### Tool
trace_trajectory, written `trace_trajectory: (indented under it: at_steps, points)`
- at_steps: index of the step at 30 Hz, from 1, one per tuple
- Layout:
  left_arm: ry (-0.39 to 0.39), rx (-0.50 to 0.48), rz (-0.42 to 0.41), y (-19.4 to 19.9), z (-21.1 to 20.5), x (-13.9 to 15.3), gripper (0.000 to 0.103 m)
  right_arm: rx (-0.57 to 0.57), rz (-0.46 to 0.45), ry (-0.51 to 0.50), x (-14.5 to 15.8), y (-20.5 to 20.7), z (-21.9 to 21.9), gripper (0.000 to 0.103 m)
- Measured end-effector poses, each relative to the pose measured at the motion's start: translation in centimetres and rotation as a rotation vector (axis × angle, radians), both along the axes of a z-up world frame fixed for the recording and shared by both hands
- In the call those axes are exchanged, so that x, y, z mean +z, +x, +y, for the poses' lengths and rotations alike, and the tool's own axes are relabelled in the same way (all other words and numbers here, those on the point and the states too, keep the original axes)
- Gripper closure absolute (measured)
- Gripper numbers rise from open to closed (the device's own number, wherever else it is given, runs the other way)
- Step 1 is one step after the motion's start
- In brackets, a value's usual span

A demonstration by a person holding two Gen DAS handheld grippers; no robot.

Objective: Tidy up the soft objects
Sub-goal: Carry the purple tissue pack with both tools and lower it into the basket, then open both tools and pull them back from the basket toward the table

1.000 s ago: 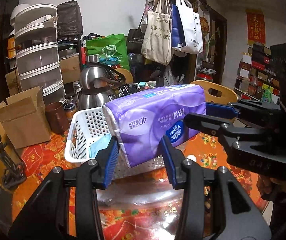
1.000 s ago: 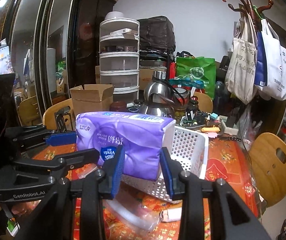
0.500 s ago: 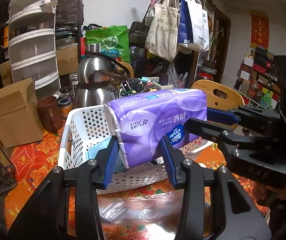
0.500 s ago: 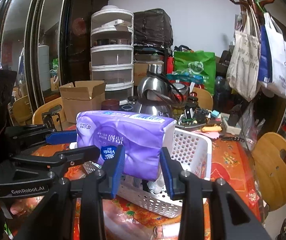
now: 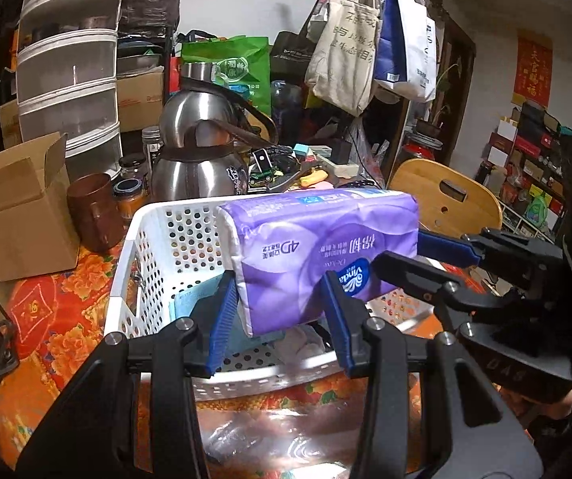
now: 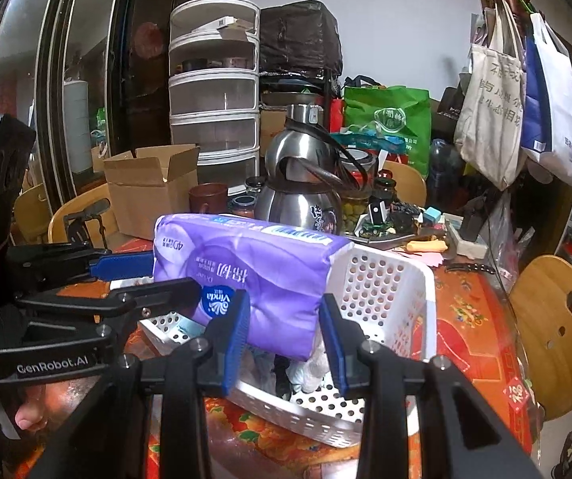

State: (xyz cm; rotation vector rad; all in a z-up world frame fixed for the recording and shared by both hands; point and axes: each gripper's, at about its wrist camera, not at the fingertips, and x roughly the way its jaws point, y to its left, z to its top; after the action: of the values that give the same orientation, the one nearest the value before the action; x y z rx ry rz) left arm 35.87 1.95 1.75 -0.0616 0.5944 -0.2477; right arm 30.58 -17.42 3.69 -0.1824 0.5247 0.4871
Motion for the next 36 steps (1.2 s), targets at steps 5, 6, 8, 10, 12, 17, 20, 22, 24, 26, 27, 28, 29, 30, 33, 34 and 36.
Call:
trace_trajectory:
  at_steps: [5,6,8,10,12,17,20,22,24,26,27,28,29,30,33,34,36]
  points:
    - [0.001,0.009,0.029,1.6,0.2,-0.9,0.063,-0.004,0.028,-0.005,-0.8,1.5,0.3,0.069]
    - [0.003,0.013,0.033,2.0,0.3,-1.1,0.067,-0.007,0.034,-0.002,-1.0,1.8,0.3,0.069]
    - [-0.007,0.021,0.037,2.6,0.6,-1.2,0.068,-0.021,0.042,-0.008,-1.3,2.6,0.2,0.069]
    - [-0.025,0.047,0.052,2.9,1.2,-1.0,0.062,-0.049,0.061,-0.012,-1.6,3.5,-0.2,0.068]
    - [-0.038,0.045,0.046,2.6,1.7,-0.7,0.047,-0.074,0.108,0.016,-1.8,4.2,-1.0,0.060]
    - [-0.035,0.065,0.037,1.9,2.4,-0.3,0.033,-0.101,0.119,0.024,-1.6,4.1,-2.4,0.035]
    - [-0.026,0.070,0.031,1.1,2.2,-0.1,0.028,-0.096,0.135,0.015,-1.8,3.9,-2.5,0.034]
    - [-0.015,0.060,0.020,0.3,1.8,-0.1,0.017,-0.094,0.145,0.019,-1.9,3.6,-2.6,0.031]
    - [0.016,0.060,0.011,-0.5,1.4,-0.1,0.015,-0.099,0.149,0.011,-2.0,3.2,-2.7,0.028]
    - [0.037,0.074,0.012,-1.3,1.2,-0.3,0.015,-0.101,0.150,0.016,-2.0,2.8,-3.0,0.028]
    - [0.037,0.082,0.016,-1.6,1.3,-0.3,0.014,-0.101,0.148,0.020,-2.0,2.5,-3.1,0.027]
    - [0.033,0.101,0.024,-2.0,1.6,-0.5,0.014,-0.105,0.146,0.023,-2.0,2.2,-3.3,0.027]
    - [0.026,0.114,0.032,-2.3,1.8,-0.6,0.014,-0.108,0.145,0.029,-2.0,1.9,-3.5,0.027]
    - [0.016,0.120,0.040,-2.7,2.1,-0.8,0.014,-0.108,0.146,0.032,-2.0,1.6,-3.7,0.027]
    - [0.005,0.151,0.069,-3.9,3.0,-1.4,0.014,-0.113,0.138,0.030,-2.0,0.3,-4.2,0.027]
    - [-0.004,0.146,0.068,-4.6,3.2,-1.5,0.014,-0.112,0.131,0.028,-2.0,-0.4,-4.4,0.027]
    - [0.010,0.160,0.077,-5.9,3.5,-1.8,0.014,-0.112,0.123,0.033,-2.0,-1.6,-4.8,0.027]
